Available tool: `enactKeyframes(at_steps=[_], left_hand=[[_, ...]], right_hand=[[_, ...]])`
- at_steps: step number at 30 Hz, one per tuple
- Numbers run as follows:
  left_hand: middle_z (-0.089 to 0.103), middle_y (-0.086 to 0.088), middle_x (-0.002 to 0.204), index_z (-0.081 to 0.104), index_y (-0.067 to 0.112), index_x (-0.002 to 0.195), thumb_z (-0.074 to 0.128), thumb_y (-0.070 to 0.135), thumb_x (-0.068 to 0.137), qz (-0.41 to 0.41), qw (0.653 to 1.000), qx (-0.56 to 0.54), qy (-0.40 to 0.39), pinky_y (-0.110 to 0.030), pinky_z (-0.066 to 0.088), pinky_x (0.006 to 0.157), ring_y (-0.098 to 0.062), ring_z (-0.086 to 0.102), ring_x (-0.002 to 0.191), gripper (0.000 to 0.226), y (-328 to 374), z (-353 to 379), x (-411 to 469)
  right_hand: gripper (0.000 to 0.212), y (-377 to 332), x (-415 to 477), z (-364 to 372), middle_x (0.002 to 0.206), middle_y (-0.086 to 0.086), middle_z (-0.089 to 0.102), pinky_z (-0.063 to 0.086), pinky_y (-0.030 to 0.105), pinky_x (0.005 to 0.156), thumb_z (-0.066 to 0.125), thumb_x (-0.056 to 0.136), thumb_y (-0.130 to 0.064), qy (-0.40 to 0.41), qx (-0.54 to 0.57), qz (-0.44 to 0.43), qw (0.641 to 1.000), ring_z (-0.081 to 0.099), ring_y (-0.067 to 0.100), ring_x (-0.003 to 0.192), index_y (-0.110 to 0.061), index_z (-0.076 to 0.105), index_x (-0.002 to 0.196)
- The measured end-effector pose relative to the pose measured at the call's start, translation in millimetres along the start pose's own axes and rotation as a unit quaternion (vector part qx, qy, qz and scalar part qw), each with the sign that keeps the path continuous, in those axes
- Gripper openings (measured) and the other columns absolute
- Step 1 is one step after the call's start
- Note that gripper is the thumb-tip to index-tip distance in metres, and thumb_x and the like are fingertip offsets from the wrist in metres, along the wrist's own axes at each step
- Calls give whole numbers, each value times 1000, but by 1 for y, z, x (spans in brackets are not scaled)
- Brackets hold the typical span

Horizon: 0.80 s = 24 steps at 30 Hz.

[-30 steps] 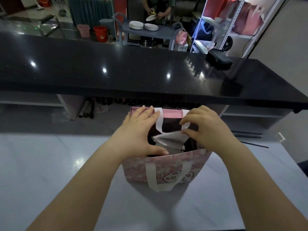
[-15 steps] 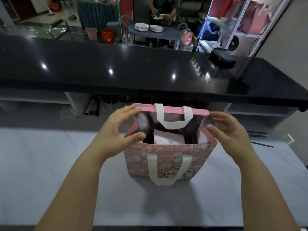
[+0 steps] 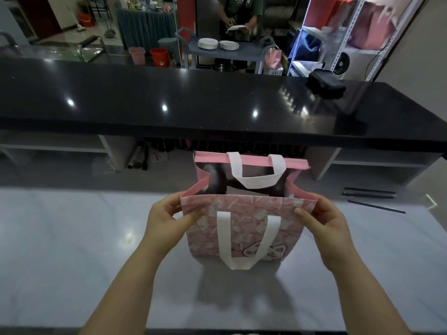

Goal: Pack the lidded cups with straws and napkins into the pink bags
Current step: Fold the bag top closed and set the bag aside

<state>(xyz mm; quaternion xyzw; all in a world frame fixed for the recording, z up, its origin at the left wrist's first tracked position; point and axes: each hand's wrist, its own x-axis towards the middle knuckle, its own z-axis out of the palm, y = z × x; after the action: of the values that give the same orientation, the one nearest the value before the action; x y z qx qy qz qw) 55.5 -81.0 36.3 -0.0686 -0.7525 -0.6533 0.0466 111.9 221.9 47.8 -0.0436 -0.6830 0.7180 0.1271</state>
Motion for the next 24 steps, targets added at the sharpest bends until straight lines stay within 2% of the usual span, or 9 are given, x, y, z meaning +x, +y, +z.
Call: enactKeyframes(at_steps=[5,7,11,13,15,16,18,21,24], left_hand=[[77,2,87,80,36,84,75,28,71,-21,995,-100,-9,-19,56,67,-13,74,81,17,5,12,-3],[77,0,87,80,34,86,70,27,77,-33,993,-112,-15,-19,56,68,-13,74,82,15,4,12,-4],[77,-3,93,76,30,92,61,30,86,-42,988,-146,-37,-23,58,67,-18,74,86,16,0,10,-4],[76,0,91,75,32,89,63,29,85,-28,990,-137,-9,-24,58,68,-18,73,86,13,-1,14,-3],[74,5,96,76,32,83,68,30,79,-10,993,-110,35,-32,60,72,-21,70,89,9,-1,16,0],[71,9,103,76,31,83,71,31,76,6,996,-81,47,-39,60,78,-21,68,94,8,-1,15,3],[61,19,121,75,28,81,74,35,73,47,997,-12,54,-48,54,92,-15,60,111,11,-1,12,9],[44,32,141,71,34,72,75,39,71,75,995,48,50,-47,35,112,-2,36,138,6,1,9,20],[43,46,132,71,33,70,77,41,67,38,999,27,15,-52,28,116,1,29,140,10,1,10,30]], right_hand=[[6,9,0,13,80,-3,74,54,17,63,67,82,-13,53,1,-11,999,70,8,75,-15,71,85],[12,13,1,13,80,-5,75,54,15,64,62,87,-8,66,-6,-13,998,69,5,75,-15,72,87],[14,16,2,12,83,-6,74,56,19,68,56,92,-13,77,-24,-23,996,69,7,79,-15,70,92],[9,18,4,13,78,-7,73,55,18,62,54,95,-10,76,-21,-30,996,68,6,74,-10,62,91],[9,19,6,15,75,-9,71,53,16,59,53,95,-4,83,-12,-40,996,66,4,69,-9,57,88],[11,20,8,15,78,-11,70,52,15,60,55,94,-2,90,-12,-48,995,65,2,70,-10,57,87],[9,19,15,10,102,-14,66,52,14,64,60,90,-6,78,-18,-57,995,64,-2,79,-12,58,84],[11,12,31,2,135,-25,51,52,16,77,62,84,-19,6,-25,-25,999,61,-8,103,-14,58,74],[17,9,48,-1,140,-25,48,46,28,87,63,79,-22,-60,21,22,998,62,0,109,-23,59,63]])
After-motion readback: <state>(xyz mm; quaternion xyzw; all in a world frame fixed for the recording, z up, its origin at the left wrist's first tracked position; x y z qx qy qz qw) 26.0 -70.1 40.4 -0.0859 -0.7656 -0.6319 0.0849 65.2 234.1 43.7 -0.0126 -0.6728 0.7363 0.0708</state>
